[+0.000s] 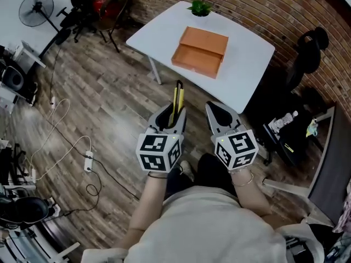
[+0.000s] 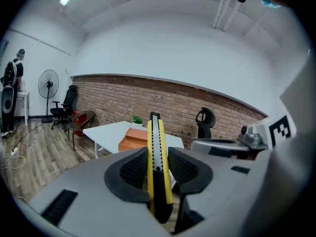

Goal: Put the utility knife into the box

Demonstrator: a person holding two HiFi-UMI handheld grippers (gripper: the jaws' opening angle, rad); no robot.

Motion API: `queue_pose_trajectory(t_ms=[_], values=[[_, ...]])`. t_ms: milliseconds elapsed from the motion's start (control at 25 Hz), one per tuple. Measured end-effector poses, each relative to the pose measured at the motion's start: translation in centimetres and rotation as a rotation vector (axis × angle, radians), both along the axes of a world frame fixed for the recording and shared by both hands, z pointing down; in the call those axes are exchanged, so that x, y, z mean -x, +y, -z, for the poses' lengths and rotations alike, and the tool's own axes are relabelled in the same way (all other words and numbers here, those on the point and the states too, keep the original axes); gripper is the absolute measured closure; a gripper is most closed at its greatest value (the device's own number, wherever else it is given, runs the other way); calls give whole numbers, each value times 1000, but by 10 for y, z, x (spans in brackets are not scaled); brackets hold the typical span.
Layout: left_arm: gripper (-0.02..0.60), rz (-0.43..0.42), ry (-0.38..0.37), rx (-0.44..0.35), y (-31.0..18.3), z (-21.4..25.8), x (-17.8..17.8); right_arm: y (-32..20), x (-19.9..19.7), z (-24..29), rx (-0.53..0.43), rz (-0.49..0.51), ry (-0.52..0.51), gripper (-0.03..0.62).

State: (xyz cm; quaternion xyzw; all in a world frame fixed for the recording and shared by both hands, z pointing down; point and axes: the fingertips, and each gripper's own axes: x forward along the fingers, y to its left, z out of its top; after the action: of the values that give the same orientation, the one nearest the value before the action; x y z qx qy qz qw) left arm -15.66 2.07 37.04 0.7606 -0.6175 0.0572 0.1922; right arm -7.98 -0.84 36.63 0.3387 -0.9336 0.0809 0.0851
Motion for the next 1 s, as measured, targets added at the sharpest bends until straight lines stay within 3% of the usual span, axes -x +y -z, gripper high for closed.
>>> queue_pose_trajectory(t_ms=[480,1000], values=[[454,-1,16,51,-69,-24,36,-78,24,-25,49,-31,13,595],[454,1,-58,40,-224,-4,64,-239,49,-4,24,-31,-62,595]])
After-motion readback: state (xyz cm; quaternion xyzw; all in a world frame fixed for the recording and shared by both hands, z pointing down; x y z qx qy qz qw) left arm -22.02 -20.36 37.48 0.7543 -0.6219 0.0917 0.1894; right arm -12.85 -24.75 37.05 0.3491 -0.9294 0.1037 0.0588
